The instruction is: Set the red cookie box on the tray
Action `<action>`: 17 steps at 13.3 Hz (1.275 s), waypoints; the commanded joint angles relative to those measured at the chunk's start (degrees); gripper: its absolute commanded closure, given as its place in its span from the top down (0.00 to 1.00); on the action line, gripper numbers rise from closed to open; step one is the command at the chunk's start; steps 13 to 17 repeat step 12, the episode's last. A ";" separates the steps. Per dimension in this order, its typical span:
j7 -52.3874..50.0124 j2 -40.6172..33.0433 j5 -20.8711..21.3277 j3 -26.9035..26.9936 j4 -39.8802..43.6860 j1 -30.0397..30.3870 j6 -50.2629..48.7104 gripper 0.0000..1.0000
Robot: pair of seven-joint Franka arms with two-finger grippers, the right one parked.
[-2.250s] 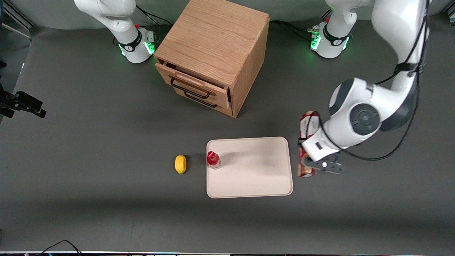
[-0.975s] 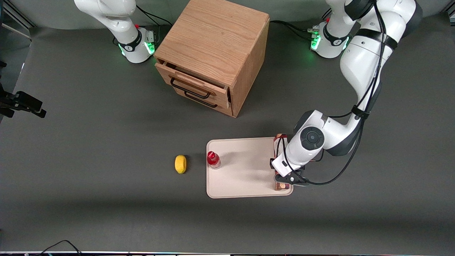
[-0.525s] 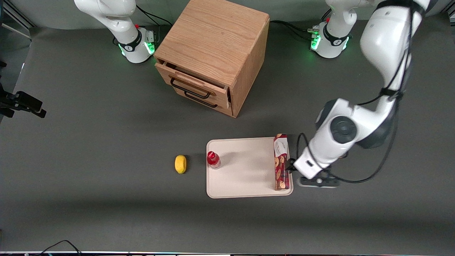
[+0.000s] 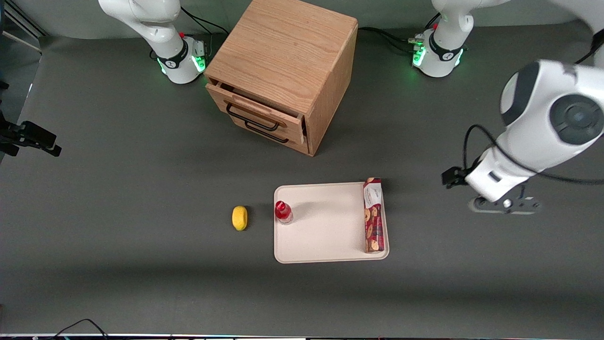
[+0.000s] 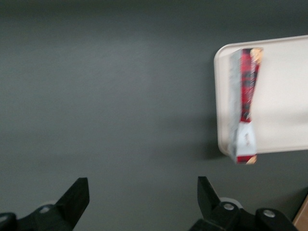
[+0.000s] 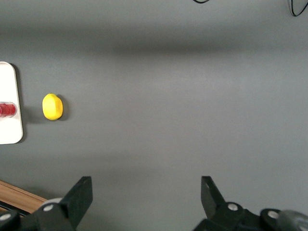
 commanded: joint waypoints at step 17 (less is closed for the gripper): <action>10.34 -19.72 -9.92 5.06 -8.10 6.14 -5.79 1.00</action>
